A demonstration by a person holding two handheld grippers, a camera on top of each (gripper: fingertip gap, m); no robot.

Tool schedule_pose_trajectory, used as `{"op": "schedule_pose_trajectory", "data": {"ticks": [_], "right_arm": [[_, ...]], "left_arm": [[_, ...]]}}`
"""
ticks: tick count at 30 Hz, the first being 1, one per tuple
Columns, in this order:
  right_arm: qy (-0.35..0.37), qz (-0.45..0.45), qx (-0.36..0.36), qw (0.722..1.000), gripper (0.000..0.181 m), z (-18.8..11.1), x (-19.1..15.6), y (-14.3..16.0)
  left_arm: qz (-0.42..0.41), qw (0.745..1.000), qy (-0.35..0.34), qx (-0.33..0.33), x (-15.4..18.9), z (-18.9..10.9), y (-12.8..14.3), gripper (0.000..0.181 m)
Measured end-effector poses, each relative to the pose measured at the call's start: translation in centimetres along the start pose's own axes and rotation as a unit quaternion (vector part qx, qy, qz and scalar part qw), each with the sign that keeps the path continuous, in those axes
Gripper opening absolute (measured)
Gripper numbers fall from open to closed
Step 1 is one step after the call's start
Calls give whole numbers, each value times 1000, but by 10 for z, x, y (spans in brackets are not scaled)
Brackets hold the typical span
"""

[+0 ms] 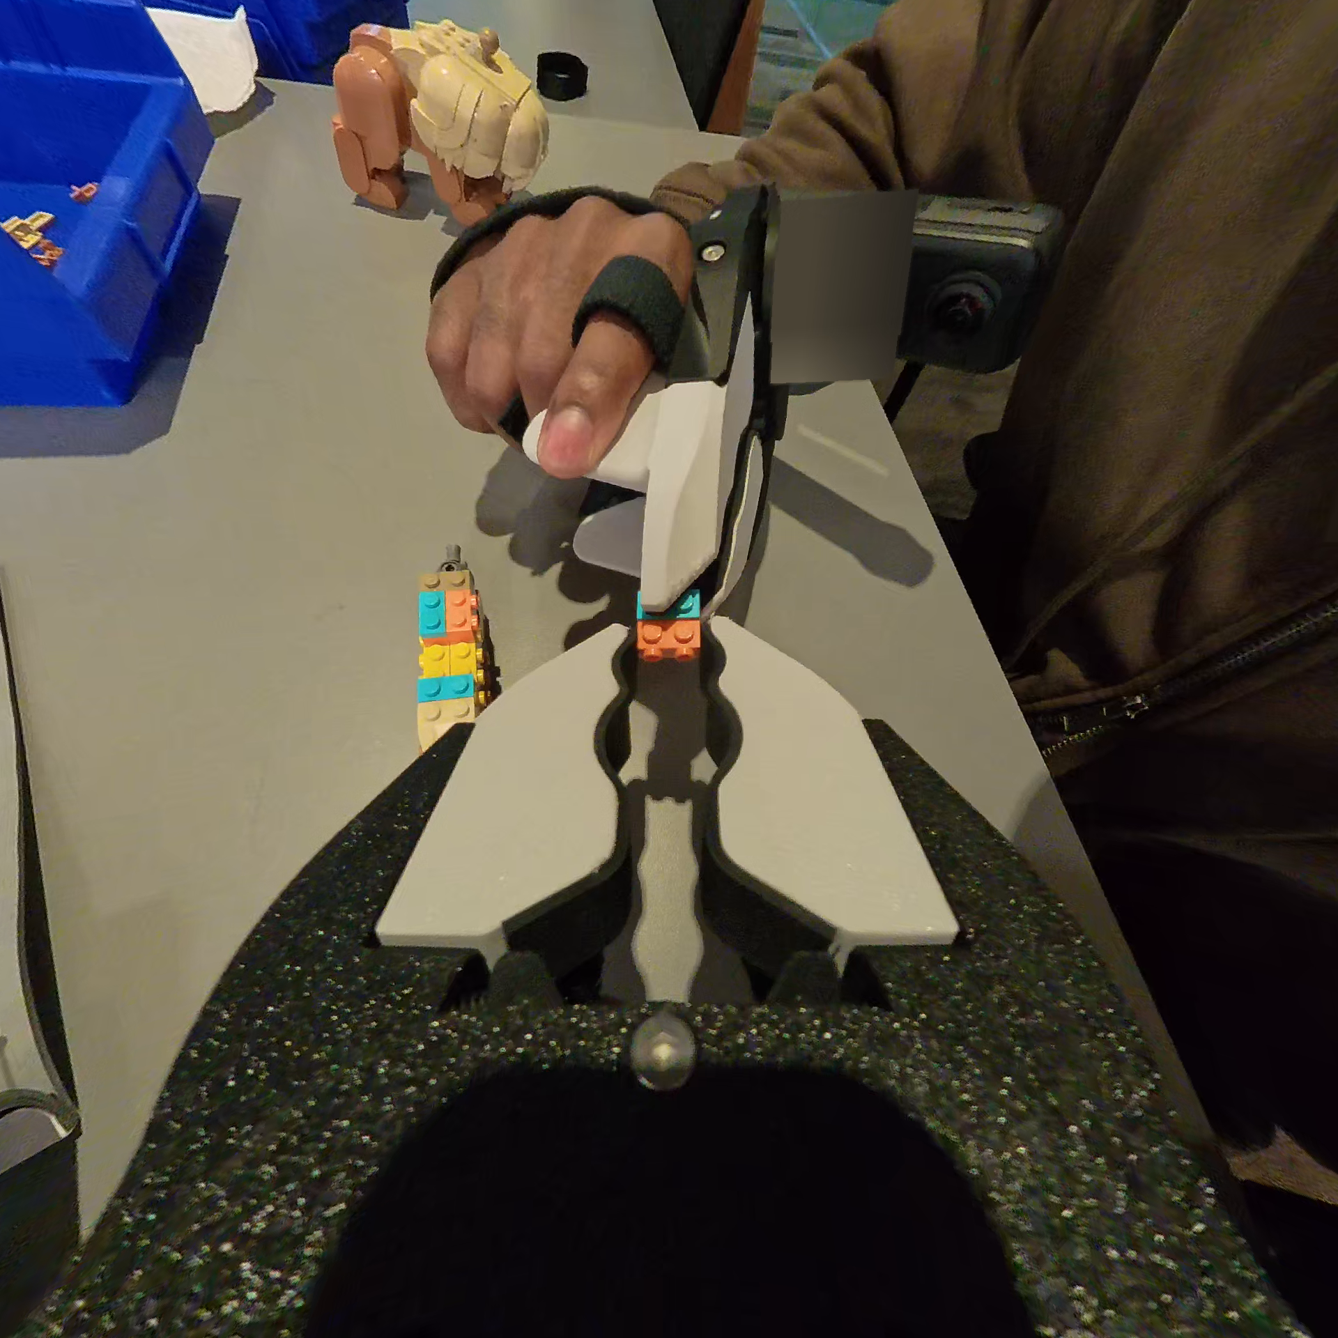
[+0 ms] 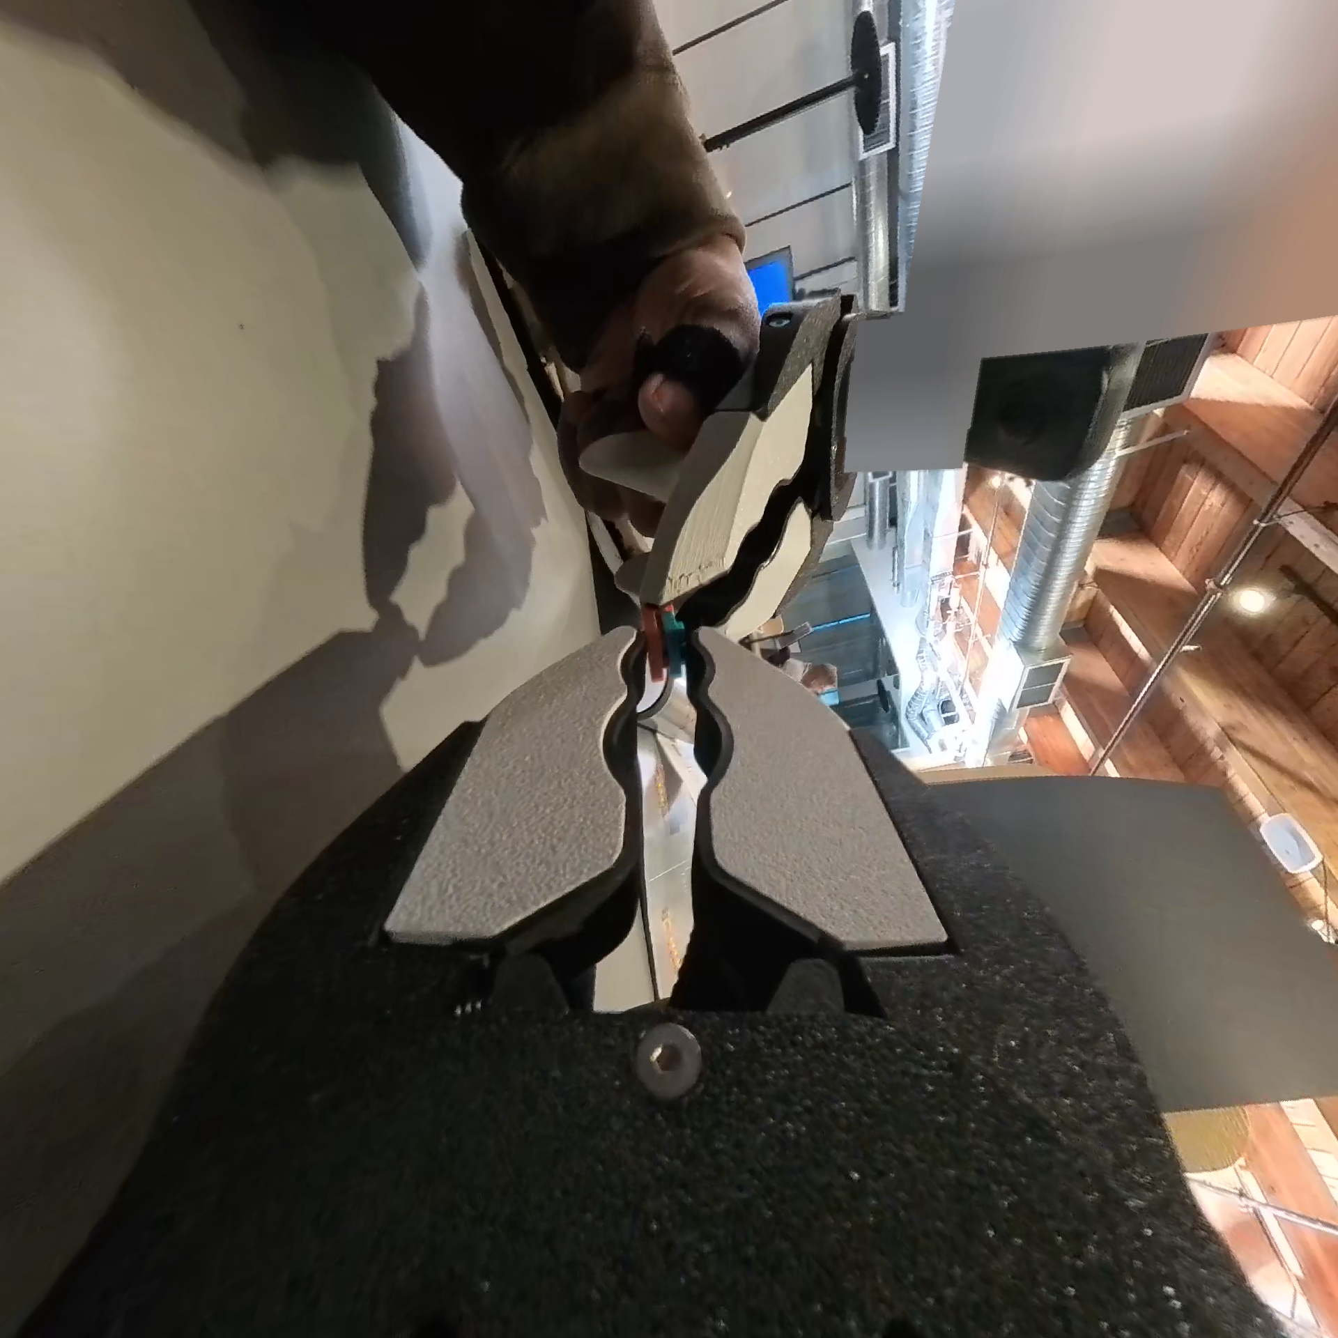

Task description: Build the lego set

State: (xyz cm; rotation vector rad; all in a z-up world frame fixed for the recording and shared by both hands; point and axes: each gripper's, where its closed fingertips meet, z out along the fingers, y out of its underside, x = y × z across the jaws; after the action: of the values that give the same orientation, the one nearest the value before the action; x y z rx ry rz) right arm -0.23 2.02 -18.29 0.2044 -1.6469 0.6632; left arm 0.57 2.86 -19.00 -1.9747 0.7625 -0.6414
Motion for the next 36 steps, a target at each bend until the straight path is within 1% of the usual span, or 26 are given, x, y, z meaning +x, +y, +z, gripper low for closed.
{"op": "schedule_pose_trajectory", "data": {"ticks": [9, 16, 20, 21, 22, 25, 27, 29, 36], "right_arm": [[-20, -3, -3, 1000, 8, -1, -1, -1], [-31, -1, -19, 999, 8, -1, -3, 1], [6, -11, -20, 1000, 8, -1, 5, 2], [9, -15, -20, 1000, 10, -1, 4, 2], [7, -18, -18, 1000, 17, -1, 3, 1], [5, -25, -17, 1000, 21, -1, 1, 0], [3, -27, -14, 1000, 19, -1, 0, -1], [4, -31, -14, 999, 9, -1, 0, -1], [-33, -31, -22, 999, 8, -2, -7, 1]], "left_arm": [[-11, 1000, 16, 10, 2, 1, 0, 16], [-19, 999, 21, 14, 2, 2, 1, 16], [-19, 999, 16, 33, 0, -2, -5, 16], [-19, 999, 12, 32, -2, -2, -4, 16], [-18, 999, 8, 30, -3, -3, -3, 16], [-19, 999, 11, 32, -2, -3, -4, 16], [-16, 999, 13, 30, -1, -2, -3, 16], [-14, 999, 16, 24, 0, -1, -1, 16], [0, 1000, 13, 7, 1, 3, 4, 16]]}}
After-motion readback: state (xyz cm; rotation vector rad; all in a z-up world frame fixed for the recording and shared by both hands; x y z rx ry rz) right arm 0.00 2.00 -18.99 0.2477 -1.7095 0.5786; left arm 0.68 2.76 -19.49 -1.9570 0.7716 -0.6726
